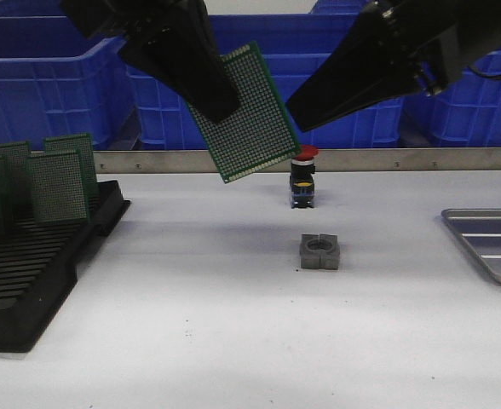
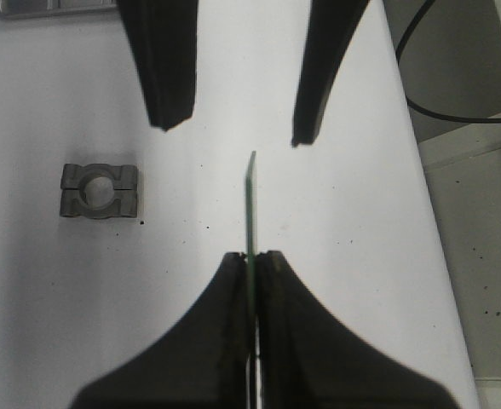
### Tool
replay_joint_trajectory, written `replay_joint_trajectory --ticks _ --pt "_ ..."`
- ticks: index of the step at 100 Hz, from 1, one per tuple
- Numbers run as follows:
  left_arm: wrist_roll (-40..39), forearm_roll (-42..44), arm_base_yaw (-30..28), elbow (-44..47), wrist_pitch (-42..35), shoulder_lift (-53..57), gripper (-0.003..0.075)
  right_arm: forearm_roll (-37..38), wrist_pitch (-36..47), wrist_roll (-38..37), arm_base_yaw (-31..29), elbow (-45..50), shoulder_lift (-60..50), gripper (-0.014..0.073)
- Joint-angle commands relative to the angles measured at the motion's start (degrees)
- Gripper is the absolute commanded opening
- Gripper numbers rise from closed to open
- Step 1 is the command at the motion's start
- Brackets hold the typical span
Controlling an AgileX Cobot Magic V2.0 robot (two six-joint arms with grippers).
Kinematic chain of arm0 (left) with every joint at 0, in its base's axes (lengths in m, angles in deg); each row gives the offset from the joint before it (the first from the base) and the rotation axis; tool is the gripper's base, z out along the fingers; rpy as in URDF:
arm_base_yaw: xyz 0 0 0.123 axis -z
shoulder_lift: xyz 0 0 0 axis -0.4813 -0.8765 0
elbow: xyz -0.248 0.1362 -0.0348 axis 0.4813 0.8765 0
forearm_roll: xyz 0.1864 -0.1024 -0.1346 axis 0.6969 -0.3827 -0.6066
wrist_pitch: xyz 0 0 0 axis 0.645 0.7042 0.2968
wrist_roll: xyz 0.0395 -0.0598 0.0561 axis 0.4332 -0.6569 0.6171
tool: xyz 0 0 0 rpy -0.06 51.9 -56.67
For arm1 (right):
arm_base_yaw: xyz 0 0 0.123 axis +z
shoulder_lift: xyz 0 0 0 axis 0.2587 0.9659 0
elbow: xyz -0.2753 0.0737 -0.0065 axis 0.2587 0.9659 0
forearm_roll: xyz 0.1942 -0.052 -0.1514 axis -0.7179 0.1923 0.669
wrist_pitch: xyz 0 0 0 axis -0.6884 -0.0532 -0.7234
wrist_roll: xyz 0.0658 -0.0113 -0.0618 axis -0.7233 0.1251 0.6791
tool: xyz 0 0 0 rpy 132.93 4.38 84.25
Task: Place circuit board on tray
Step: 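Bring the right gripper to the held board and grasp its lower edge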
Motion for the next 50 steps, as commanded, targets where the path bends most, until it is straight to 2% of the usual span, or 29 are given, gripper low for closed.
replay_joint_trajectory --ticks 1,24,30,37,50 --pt "-0.54 -3.25 0.51 -1.72 3.09 3.03 -0.0018 -3.27 -1.02 0.85 0.70 -3.12 0.45 0.0393" --pt "-0.54 -3.25 0.51 -1.72 3.09 3.03 -0.0018 -3.27 -1.50 0.92 3.69 -4.61 3.74 0.0388" --pt "-0.54 -3.25 0.51 -1.72 3.09 3.03 -0.0018 -3.27 -1.21 0.99 4.57 -4.61 3.82 0.0363" --pt "-0.54 -3.25 0.51 -1.72 3.09 3.03 -0.0018 -3.27 -1.16 0.99 5.20 -4.61 3.82 0.0293" --pt "-0.54 -3.25 0.51 -1.72 3.09 3.03 -0.0018 -3.27 -1.41 0.99 5.29 -4.61 3.82 0.0095"
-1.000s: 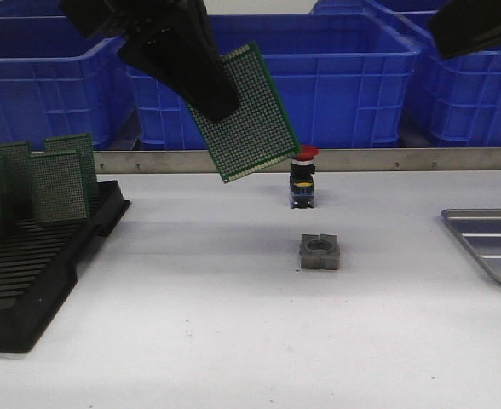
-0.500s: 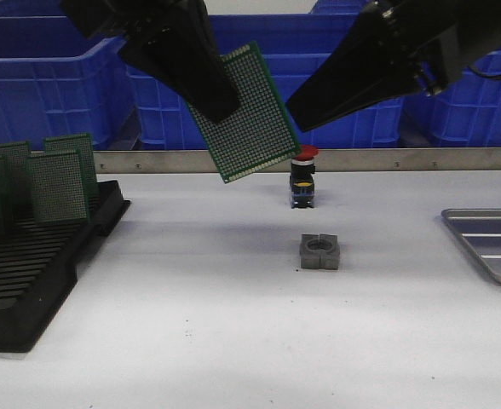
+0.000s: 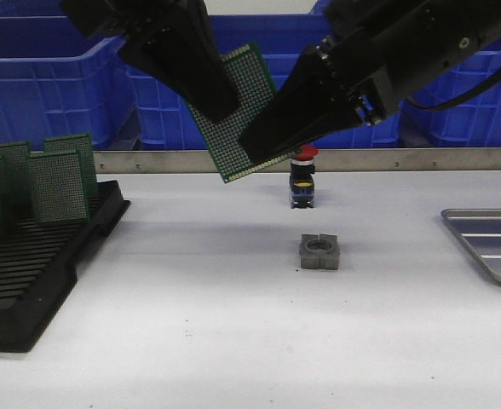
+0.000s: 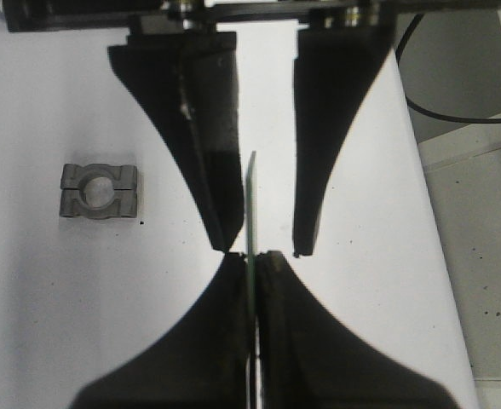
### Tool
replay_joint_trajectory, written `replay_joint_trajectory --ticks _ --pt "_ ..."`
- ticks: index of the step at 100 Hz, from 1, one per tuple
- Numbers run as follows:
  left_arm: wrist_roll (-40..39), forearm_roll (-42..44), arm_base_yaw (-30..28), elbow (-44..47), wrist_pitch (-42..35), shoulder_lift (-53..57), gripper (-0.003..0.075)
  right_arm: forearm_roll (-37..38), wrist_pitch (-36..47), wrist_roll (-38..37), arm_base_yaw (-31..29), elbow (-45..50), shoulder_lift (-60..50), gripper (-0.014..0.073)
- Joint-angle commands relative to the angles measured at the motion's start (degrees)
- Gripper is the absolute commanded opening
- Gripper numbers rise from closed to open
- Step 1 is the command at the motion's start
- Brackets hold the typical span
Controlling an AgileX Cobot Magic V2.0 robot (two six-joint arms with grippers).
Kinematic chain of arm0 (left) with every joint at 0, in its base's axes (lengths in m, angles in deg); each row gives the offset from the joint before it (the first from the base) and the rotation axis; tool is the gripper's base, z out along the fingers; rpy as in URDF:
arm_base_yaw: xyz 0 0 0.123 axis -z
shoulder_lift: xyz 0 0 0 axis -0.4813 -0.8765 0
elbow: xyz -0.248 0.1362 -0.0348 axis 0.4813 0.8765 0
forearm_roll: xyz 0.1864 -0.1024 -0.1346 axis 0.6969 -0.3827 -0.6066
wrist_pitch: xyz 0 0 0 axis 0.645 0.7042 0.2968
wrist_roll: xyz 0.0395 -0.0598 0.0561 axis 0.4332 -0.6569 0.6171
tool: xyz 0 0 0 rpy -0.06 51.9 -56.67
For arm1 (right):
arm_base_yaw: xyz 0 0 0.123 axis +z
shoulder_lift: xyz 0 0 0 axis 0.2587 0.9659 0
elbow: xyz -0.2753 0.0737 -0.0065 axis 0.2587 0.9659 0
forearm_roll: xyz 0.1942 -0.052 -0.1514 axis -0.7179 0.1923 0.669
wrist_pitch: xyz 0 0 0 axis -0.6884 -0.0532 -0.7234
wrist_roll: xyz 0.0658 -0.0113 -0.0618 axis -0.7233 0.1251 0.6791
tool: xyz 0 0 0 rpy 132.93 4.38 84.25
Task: Place circuit board on tray
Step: 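Bring the right gripper to the held board and grasp its lower edge, then release the board from the left gripper and carry it with the right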
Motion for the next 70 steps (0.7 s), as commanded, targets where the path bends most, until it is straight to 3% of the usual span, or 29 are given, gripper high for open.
replay_joint_trajectory --ticks 1,12,19,26,33,46,53,70 --pt "-0.43 -3.25 0.51 -1.72 3.09 3.03 -0.0018 -2.94 -1.65 0.95 0.04 -1.79 -1.96 0.0084" --pt "-0.43 -3.25 0.51 -1.72 3.09 3.03 -0.0017 -2.94 -1.81 0.95 0.04 -1.79 -1.96 -0.0076" --pt "-0.43 -3.25 0.51 -1.72 3.09 3.03 0.0004 -2.94 -1.87 0.90 0.04 -1.79 -1.96 -0.0066" --pt "-0.43 -3.25 0.51 -1.72 3.09 3.03 0.0071 -2.94 -1.91 0.90 0.04 -1.79 -1.96 -0.0069" --pt "-0.43 -3.25 0.51 -1.72 3.09 3.03 0.0185 -2.94 -1.91 0.90 0.04 -1.79 -1.96 -0.0069" --pt "-0.43 -3.25 0.51 -1.72 3.09 3.03 0.0478 -2.94 -1.85 0.90 -0.03 -1.79 -1.96 -0.0069" --pt "-0.43 -3.25 0.51 -1.72 2.99 3.03 0.0556 -2.94 -1.85 0.90 -0.07 -1.79 -1.96 -0.0069" --pt "-0.43 -3.25 0.51 -1.72 2.99 3.03 0.0566 -0.59 -1.97 -1.67 -2.21 -1.79 -3.04 -0.0069"
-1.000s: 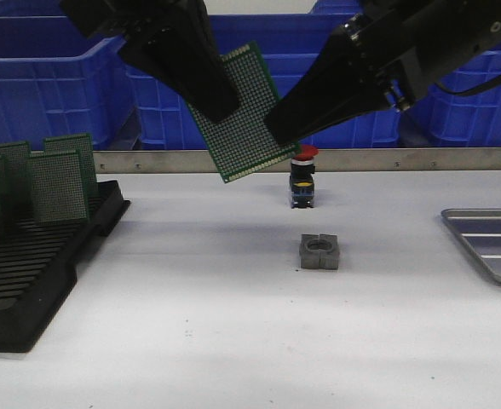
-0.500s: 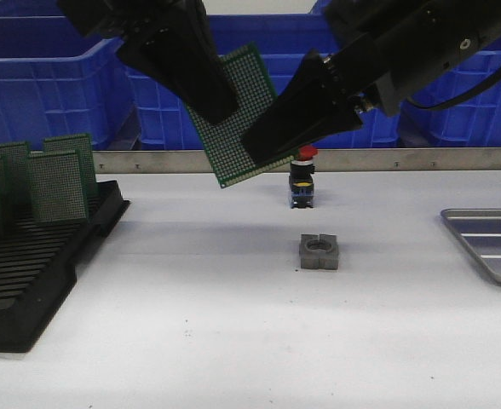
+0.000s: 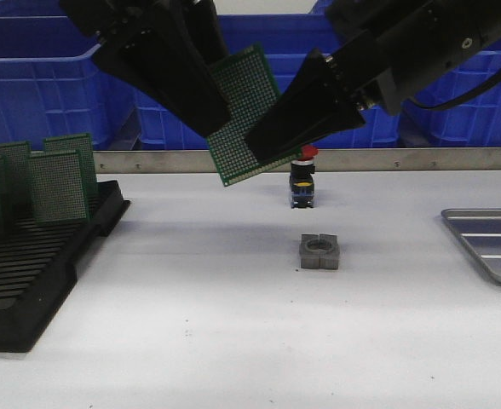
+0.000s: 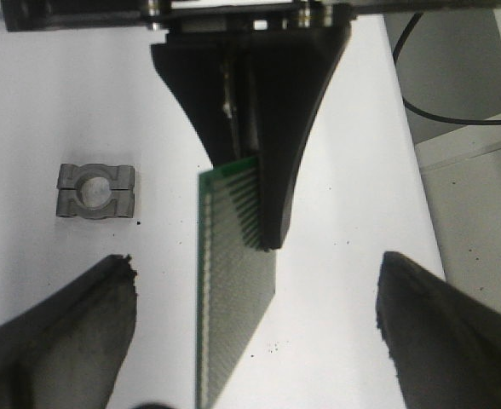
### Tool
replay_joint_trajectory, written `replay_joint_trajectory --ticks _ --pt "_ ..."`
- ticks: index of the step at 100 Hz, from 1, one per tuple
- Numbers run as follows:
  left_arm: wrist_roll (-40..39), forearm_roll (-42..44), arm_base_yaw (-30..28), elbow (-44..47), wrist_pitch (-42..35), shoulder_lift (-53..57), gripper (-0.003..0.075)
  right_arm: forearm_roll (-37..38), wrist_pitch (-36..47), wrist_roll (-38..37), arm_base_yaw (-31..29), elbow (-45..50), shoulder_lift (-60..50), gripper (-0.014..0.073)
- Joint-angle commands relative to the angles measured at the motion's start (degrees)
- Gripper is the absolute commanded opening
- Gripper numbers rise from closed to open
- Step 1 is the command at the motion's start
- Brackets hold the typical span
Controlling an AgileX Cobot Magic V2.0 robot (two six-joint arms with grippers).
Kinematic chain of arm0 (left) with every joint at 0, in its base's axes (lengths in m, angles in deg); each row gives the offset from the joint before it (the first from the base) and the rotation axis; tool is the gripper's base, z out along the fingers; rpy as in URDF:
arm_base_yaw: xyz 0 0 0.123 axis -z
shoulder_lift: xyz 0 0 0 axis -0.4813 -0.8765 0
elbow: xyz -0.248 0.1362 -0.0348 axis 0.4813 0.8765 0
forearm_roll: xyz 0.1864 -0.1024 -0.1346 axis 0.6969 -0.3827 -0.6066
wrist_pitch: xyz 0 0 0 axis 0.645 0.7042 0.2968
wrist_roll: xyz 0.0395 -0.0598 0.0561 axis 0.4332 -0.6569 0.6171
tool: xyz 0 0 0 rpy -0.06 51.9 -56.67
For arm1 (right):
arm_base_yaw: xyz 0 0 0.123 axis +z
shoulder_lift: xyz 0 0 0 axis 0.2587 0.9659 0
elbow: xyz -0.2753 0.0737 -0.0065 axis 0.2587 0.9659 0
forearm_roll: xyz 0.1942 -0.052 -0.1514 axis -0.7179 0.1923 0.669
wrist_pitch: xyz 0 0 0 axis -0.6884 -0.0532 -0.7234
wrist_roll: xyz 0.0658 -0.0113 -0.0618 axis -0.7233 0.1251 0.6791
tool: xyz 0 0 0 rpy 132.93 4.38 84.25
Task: Place circuit board on tray
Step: 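Release the board from the left gripper and carry it with the right, then lower the board onto the silver tray with the right gripper and release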
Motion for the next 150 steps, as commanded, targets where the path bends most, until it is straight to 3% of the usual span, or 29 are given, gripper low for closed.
replay_joint_trajectory --ticks 1,26,50,64,99,136,150 --pt "-0.20 -3.25 0.51 -1.72 2.59 3.03 0.0566 -0.98 -1.47 -2.07 -1.98 -1.68 -3.16 -0.0069" --pt "-0.20 -3.25 0.51 -1.72 2.59 3.03 0.0566 6.56 -6.65 -15.65 -15.80 -1.68 -6.50 -0.0069" --pt "-0.20 -3.25 0.51 -1.72 2.59 3.03 0.0566 7.34 -5.74 -29.31 -34.52 -1.74 -3.42 -0.0069" --pt "-0.20 -3.25 0.51 -1.72 2.59 3.03 0.0566 7.34 -5.80 -33.35 -40.76 -1.74 1.85 -0.0069" --pt "-0.20 -3.25 0.51 -1.72 2.59 3.03 0.0566 5.62 -5.18 -35.53 -42.24 -1.76 11.87 -0.0069" --pt "-0.20 -3.25 0.51 -1.72 2.59 3.03 0.0566 5.51 -3.07 -36.86 -42.24 -1.76 13.03 -0.0063" --pt "-0.20 -3.25 0.51 -1.72 2.59 3.03 0.0566 5.51 -2.85 -36.97 -42.24 -1.76 13.03 0.0009"
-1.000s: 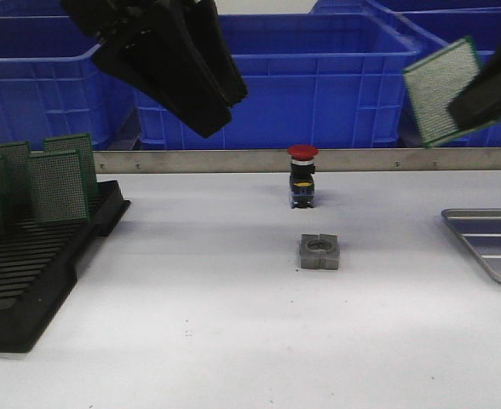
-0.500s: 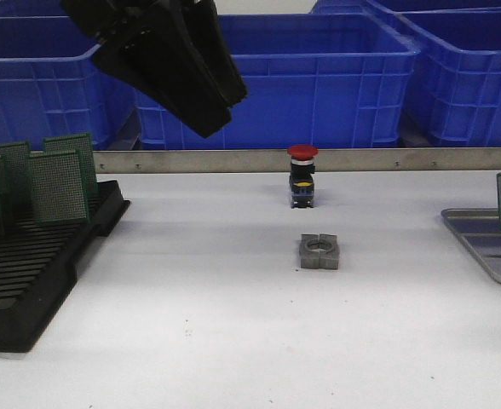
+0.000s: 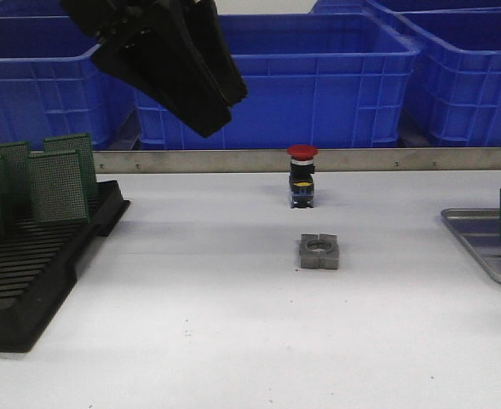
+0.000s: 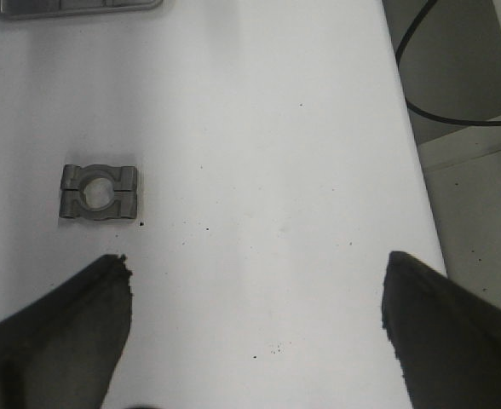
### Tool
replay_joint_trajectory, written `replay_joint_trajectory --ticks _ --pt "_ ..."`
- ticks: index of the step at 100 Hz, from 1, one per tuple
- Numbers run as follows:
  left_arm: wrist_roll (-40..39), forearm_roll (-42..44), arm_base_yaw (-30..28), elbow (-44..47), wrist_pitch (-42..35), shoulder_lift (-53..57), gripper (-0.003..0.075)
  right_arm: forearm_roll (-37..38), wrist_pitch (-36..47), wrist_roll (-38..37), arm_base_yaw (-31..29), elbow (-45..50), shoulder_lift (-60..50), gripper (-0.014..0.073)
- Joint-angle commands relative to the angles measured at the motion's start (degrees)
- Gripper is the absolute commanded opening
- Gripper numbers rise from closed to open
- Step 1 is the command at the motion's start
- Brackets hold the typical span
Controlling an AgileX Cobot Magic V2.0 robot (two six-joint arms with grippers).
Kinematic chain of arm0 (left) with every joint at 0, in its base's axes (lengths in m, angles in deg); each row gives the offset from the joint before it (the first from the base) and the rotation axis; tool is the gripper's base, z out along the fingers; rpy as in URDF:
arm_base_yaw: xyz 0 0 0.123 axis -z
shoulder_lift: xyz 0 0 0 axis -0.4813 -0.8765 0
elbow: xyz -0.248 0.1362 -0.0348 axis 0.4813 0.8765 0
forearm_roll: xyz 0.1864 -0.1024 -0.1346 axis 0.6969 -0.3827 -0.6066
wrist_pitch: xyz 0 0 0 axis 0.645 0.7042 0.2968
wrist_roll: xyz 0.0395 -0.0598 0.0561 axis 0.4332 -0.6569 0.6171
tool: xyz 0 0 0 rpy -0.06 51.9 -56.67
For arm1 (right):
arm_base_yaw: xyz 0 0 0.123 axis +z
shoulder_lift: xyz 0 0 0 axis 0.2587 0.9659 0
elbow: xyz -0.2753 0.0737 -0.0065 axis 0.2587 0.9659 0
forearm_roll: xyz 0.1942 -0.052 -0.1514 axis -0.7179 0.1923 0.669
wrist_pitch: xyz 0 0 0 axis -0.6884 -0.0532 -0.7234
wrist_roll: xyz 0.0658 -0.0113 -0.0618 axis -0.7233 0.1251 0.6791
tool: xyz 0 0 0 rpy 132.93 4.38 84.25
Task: Place circuit board on tray
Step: 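Lower the board onto the silver tray with the right gripper and release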
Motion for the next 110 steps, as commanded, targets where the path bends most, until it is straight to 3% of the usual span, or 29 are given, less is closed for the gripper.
replay_joint_trajectory --ticks 1,33,47,110 --pt "-0.20 -3.13 0.51 -1.68 2.92 3.03 0.0566 -2.70 -1.81 -0.07 -0.26 -1.30 -2.37 0.0020" --pt "-0.20 -3.13 0.51 -1.68 2.92 3.03 0.0566 -2.70 -1.30 -0.94 -0.26 -1.30 -2.37 0.0323" --pt "-0.20 -3.13 0.51 -1.68 2.92 3.03 0.0566 -2.70 -0.31 -0.94 -0.26 -1.30 -2.37 0.0411" --pt "-0.20 -3.13 0.51 -1.68 2.92 3.03 0.0566 0.12 3.98 -1.40 -0.26 -1.30 -5.84 0.0430"
